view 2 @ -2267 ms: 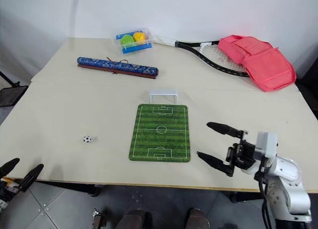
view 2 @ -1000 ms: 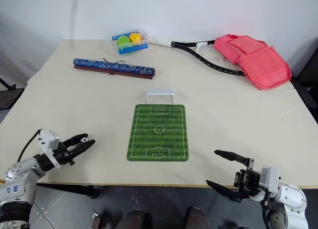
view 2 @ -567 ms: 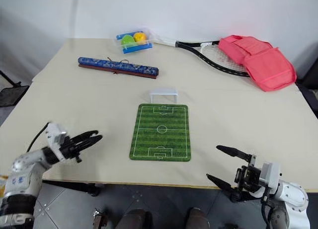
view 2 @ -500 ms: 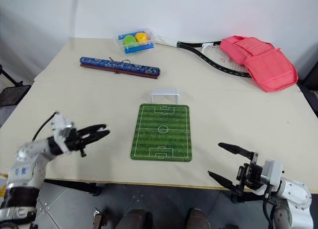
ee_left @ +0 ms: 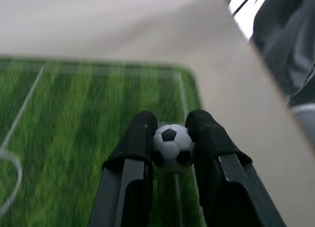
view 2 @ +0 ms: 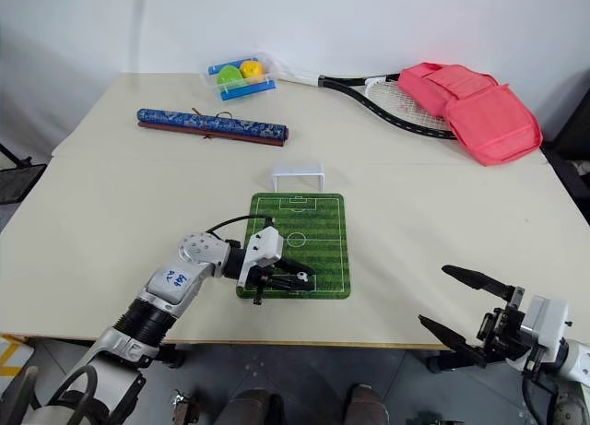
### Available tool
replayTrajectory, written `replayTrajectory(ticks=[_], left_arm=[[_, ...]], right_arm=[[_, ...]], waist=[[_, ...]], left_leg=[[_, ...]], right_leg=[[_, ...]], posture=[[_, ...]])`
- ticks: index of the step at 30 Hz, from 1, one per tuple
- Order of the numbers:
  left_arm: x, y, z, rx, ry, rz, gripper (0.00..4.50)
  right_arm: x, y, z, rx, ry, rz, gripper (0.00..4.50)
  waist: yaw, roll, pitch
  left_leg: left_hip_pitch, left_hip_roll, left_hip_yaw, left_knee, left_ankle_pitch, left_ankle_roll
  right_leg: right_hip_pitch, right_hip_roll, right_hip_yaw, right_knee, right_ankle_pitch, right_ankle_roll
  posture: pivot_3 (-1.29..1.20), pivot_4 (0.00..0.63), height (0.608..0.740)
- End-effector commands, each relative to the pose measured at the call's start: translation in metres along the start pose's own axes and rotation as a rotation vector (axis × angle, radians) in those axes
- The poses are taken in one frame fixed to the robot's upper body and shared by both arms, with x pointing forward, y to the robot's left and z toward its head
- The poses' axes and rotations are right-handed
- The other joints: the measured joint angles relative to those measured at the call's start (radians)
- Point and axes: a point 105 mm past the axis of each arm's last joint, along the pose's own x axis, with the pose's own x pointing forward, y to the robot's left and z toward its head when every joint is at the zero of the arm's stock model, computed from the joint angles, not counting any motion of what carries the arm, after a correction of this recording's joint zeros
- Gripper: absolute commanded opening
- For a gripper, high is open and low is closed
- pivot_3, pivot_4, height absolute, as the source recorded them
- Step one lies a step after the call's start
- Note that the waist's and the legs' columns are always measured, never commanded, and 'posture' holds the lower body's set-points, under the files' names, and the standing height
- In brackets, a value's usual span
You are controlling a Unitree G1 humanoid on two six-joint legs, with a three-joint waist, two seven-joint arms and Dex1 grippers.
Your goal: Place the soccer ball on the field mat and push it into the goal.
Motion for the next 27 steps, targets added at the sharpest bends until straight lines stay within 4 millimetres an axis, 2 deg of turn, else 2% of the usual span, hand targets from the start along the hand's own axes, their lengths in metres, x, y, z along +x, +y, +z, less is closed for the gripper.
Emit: replayTrajectory(ticks=[1, 9, 19, 21, 27], left_arm=[[0.000, 0.000, 0.000, 0.038, 0.002, 0.016, 0.85], [0.000, -0.006, -0.002, 0.049, -0.006, -0.017, 0.85], [0.002, -0.013, -0.005, 0.041, 0.002, -0.050, 0.85], [0.002, -0.016, -0.006, 0.042, 0.001, -0.066, 1.58], [0.003, -0.012, 0.002, 0.058, -0.061, -0.031, 3.23]], right_arm=[[0.000, 0.000, 0.016, -0.048, -0.016, -0.029, 4.50], [0.001, 0.007, 0.019, -0.040, -0.010, -0.045, 4.50], [0.013, 0.010, 0.020, -0.030, -0.014, -0.042, 4.50], [0.014, 0.010, 0.020, -0.028, -0.013, -0.039, 4.50], [0.018, 0.010, 0.020, -0.021, -0.011, -0.034, 4.50]], waist=[[0.003, 0.000, 0.000], [0.003, 0.000, 0.000], [0.003, 0.000, 0.000], [0.002, 0.000, 0.000], [0.005, 0.000, 0.000]], left_leg=[[0.000, 0.000, 0.000, 0.000, 0.000, 0.000], [0.000, 0.000, 0.000, 0.000, 0.000, 0.000], [0.000, 0.000, 0.000, 0.000, 0.000, 0.000], [0.000, 0.000, 0.000, 0.000, 0.000, 0.000], [0.000, 0.000, 0.000, 0.001, 0.000, 0.000]], right_leg=[[0.000, 0.000, 0.000, 0.000, 0.000, 0.000], [0.000, 0.000, 0.000, 0.000, 0.000, 0.000], [0.000, 0.000, 0.000, 0.000, 0.000, 0.000], [0.000, 0.000, 0.000, 0.000, 0.000, 0.000], [0.000, 0.000, 0.000, 0.000, 0.000, 0.000]], posture=[[0.00, 0.150, 0.740], [0.00, 0.150, 0.740], [0.00, 0.150, 0.740], [0.00, 0.150, 0.740], [0.00, 0.150, 0.740]])
